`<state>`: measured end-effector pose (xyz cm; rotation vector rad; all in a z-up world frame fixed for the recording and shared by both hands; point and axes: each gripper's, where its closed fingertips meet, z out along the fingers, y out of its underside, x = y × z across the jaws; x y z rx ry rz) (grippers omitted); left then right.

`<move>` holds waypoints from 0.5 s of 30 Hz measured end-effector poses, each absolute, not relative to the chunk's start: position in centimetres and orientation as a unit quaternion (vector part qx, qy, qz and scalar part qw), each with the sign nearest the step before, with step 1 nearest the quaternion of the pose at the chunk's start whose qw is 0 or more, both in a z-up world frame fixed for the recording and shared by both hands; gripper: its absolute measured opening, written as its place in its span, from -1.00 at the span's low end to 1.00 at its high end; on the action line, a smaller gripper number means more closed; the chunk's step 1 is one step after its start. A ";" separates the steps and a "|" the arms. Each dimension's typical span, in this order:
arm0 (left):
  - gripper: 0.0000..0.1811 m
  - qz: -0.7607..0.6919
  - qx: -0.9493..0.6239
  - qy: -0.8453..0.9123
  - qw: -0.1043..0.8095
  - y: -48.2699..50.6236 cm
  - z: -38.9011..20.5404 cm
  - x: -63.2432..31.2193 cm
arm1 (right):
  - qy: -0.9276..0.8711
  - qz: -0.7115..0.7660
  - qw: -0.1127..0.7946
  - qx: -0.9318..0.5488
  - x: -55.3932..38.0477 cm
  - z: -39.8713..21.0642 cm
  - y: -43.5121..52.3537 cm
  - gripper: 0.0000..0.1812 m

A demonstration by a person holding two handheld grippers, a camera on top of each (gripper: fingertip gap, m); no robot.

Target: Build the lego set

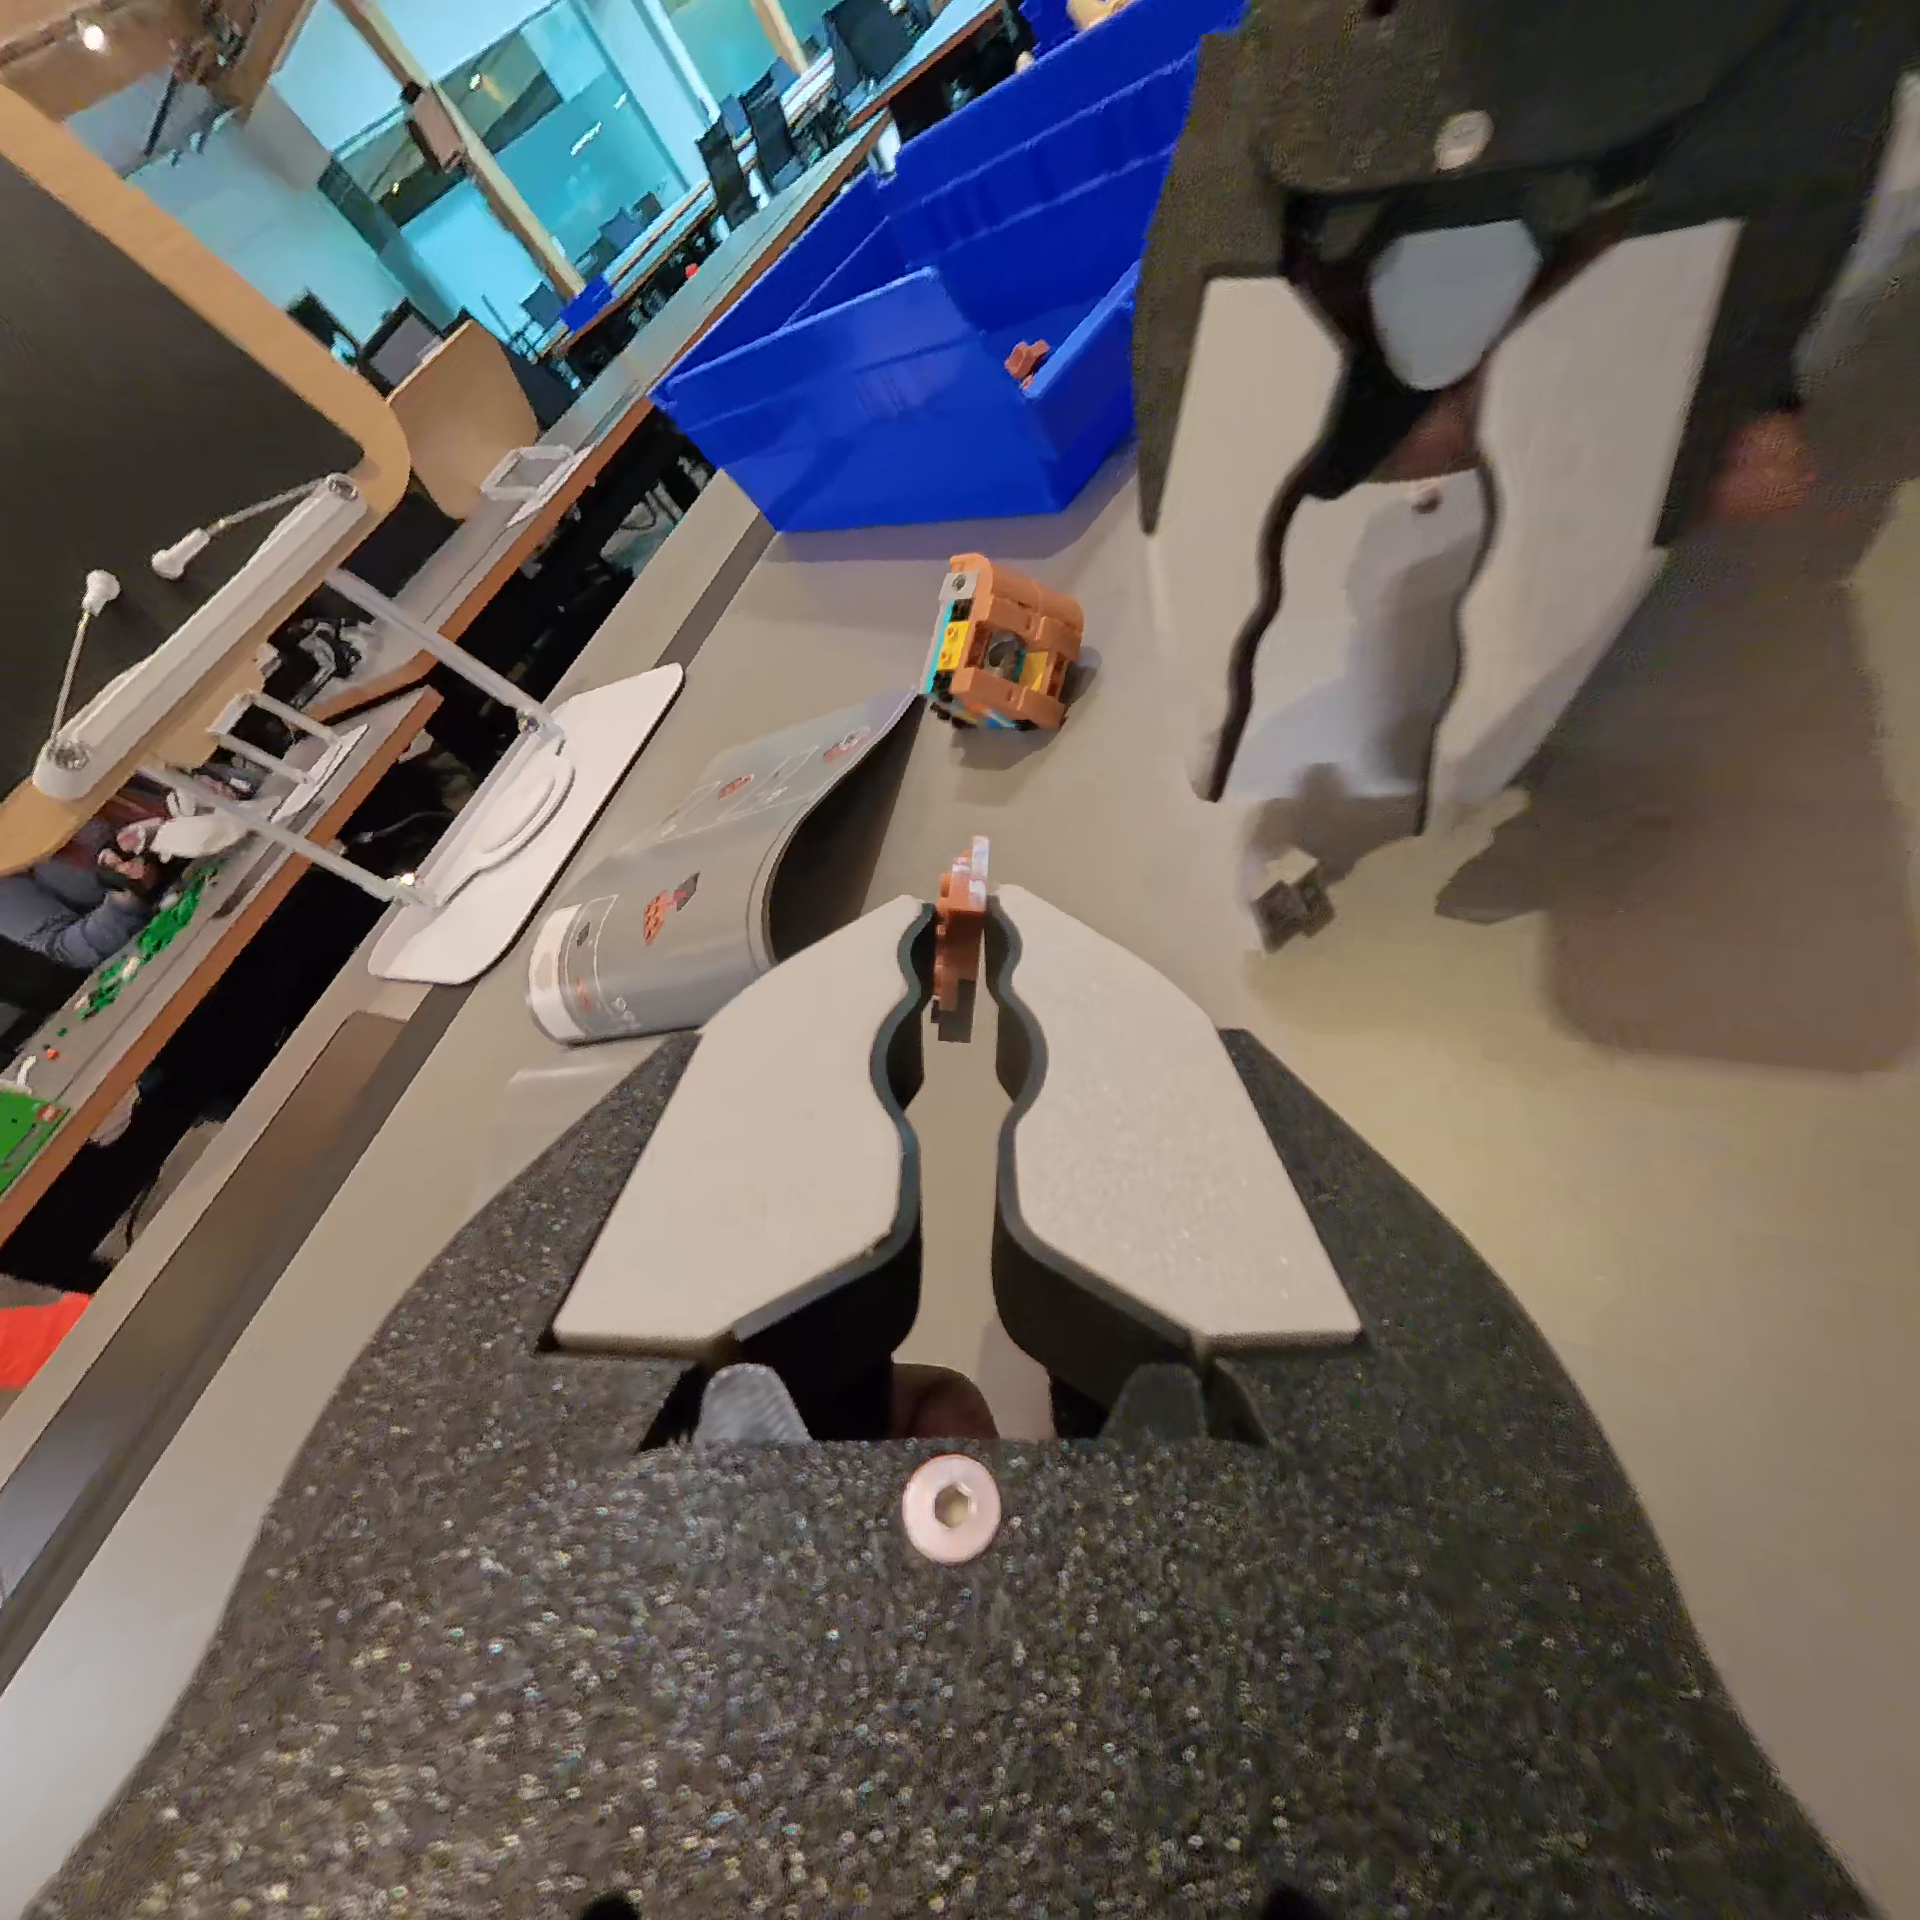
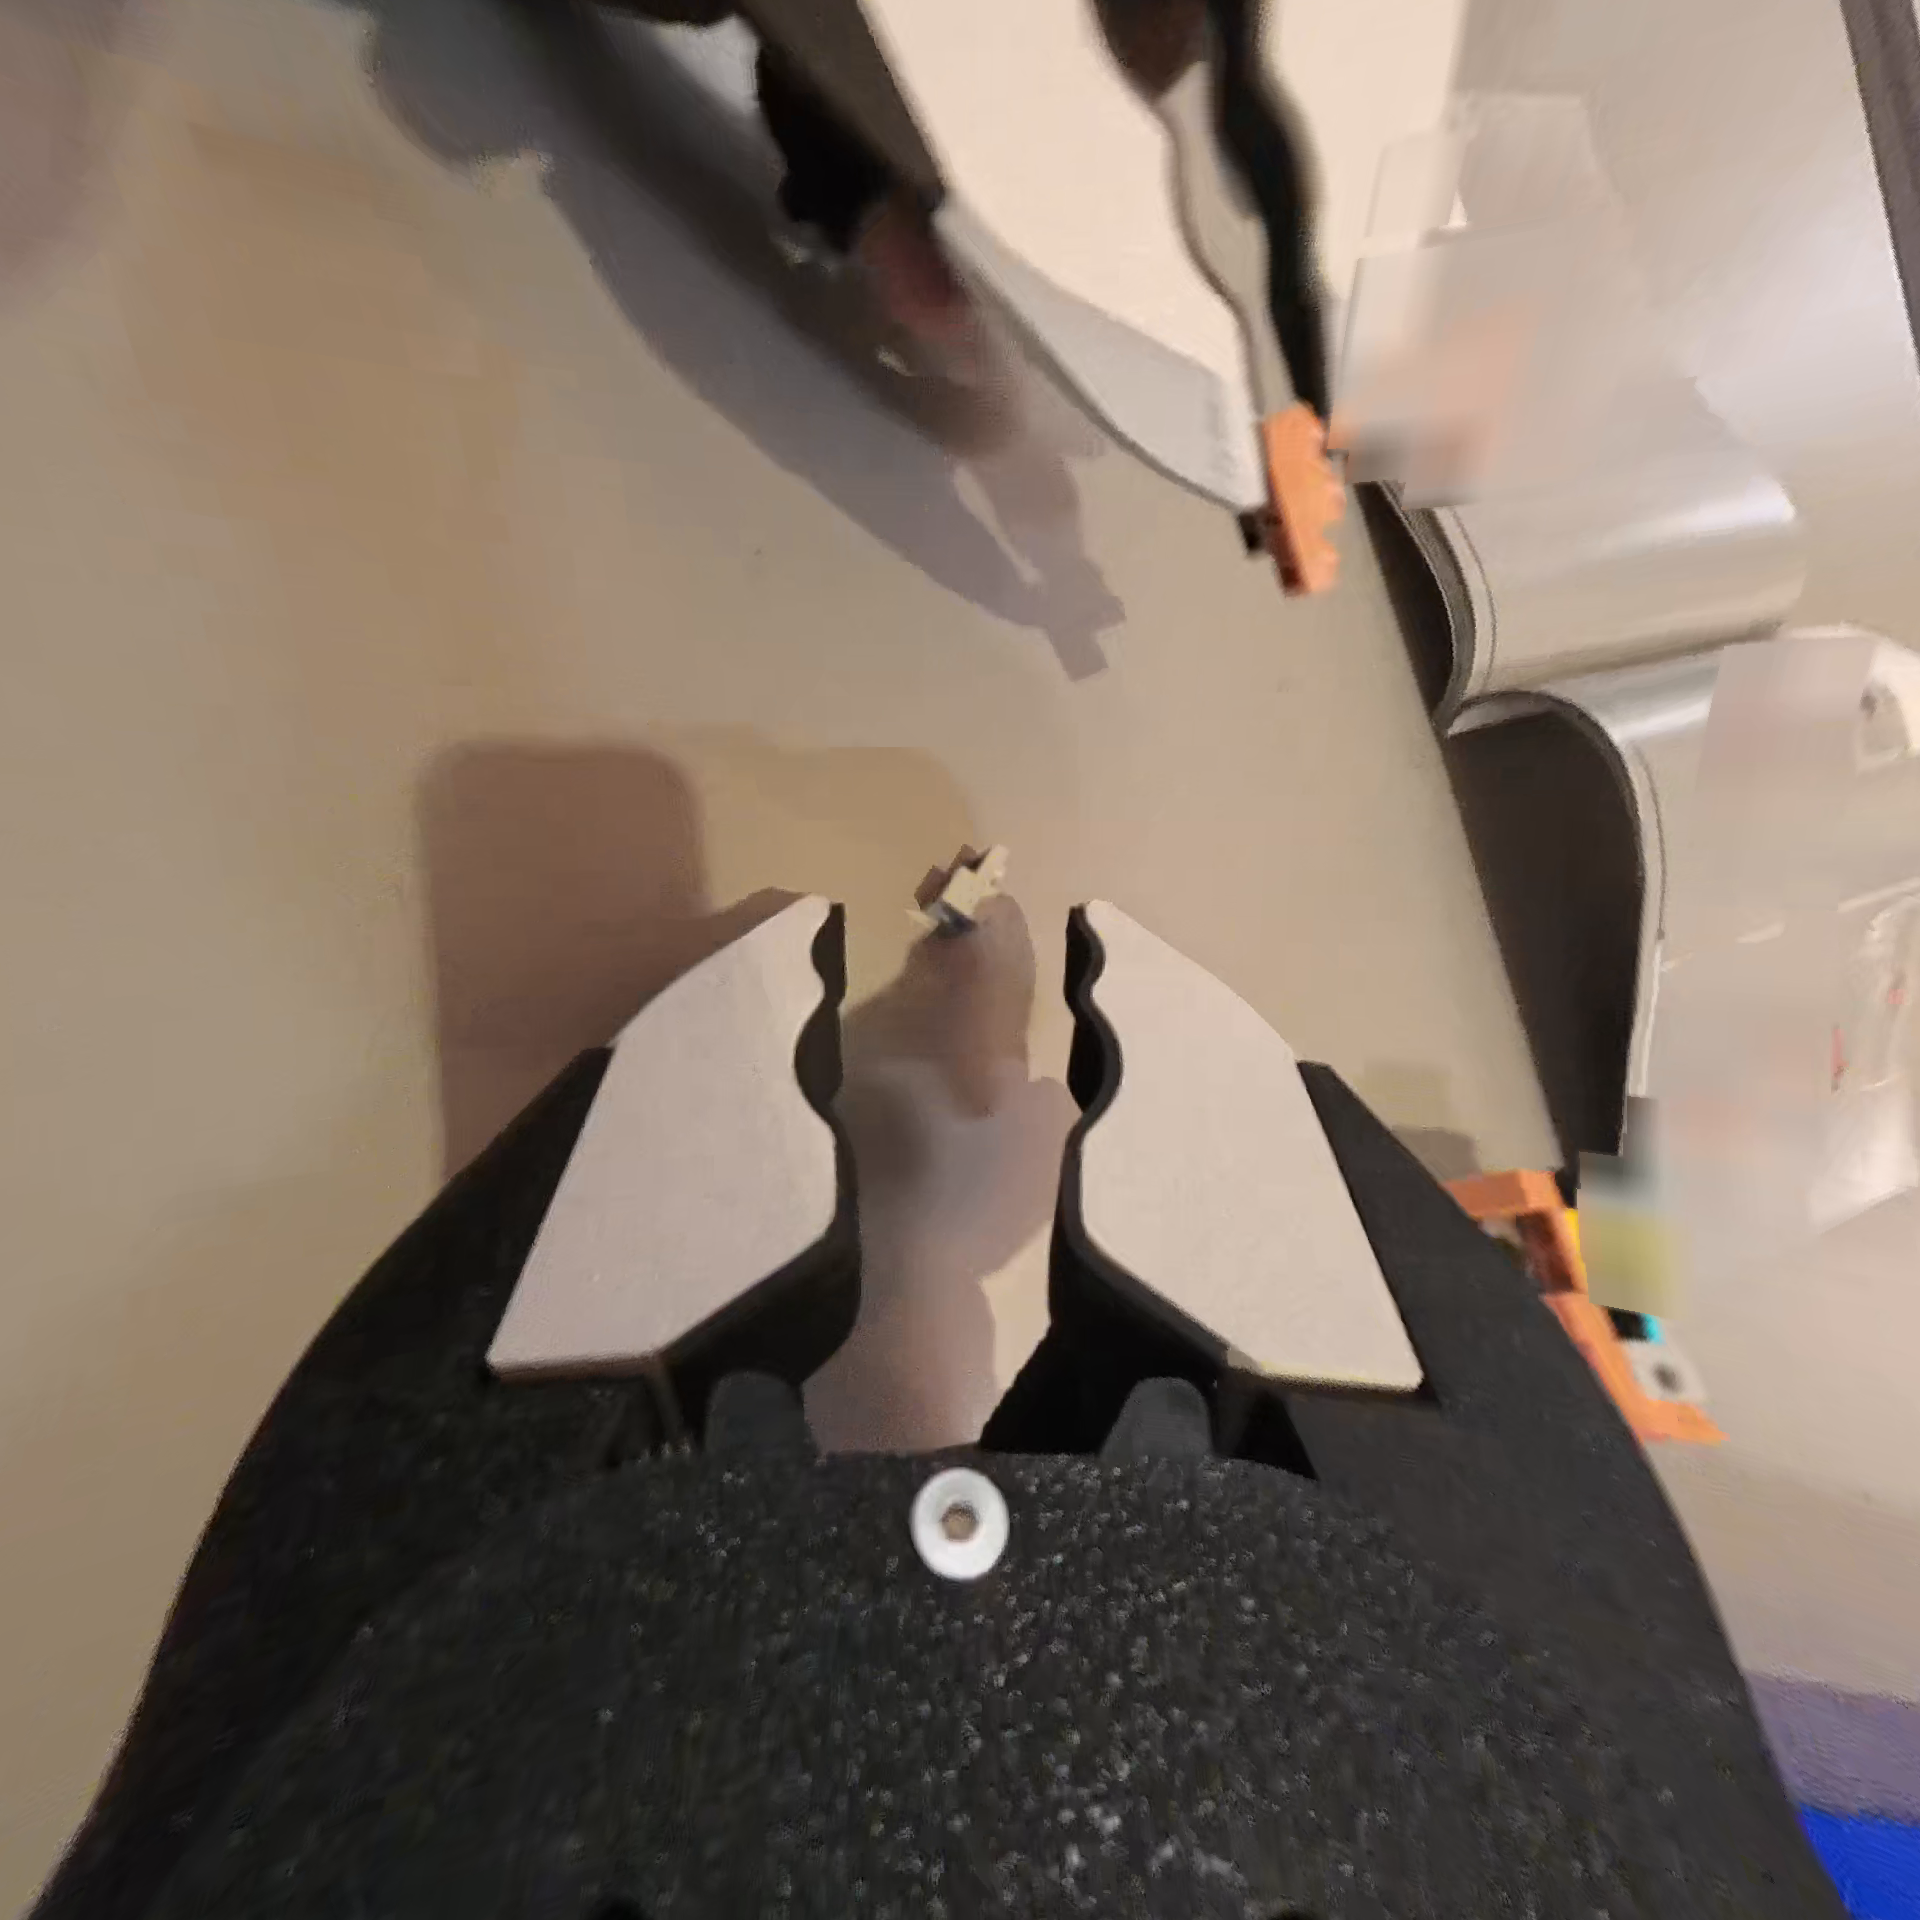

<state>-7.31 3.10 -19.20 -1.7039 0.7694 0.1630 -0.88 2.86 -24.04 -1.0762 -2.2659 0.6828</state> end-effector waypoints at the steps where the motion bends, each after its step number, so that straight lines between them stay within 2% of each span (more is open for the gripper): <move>1: -0.91 0.069 -0.728 0.339 0.593 3.0 -19.2 -7.0 | -0.827 0.265 0.261 -0.422 -1.0 -24.1 3.1 -0.56; 6: -0.91 0.070 -0.713 0.367 0.594 2.9 -19.6 -6.2 | -0.788 0.283 0.222 -0.500 -1.7 -25.4 2.7 -0.67; 9: -0.91 0.049 -0.704 0.379 0.598 2.6 -19.6 -5.5 | -0.798 0.279 0.228 -0.483 -2.0 -25.8 2.1 -0.85; 12: -0.91 0.014 -0.689 0.384 0.615 2.1 -19.1 -4.9 | -0.809 0.282 0.286 -0.429 -2.5 -24.6 2.2 -0.86; 15: -0.91 -0.014 -0.656 0.394 0.644 1.3 -17.9 -4.1 | -0.789 0.307 0.393 -0.359 -3.0 -21.4 2.7 -0.86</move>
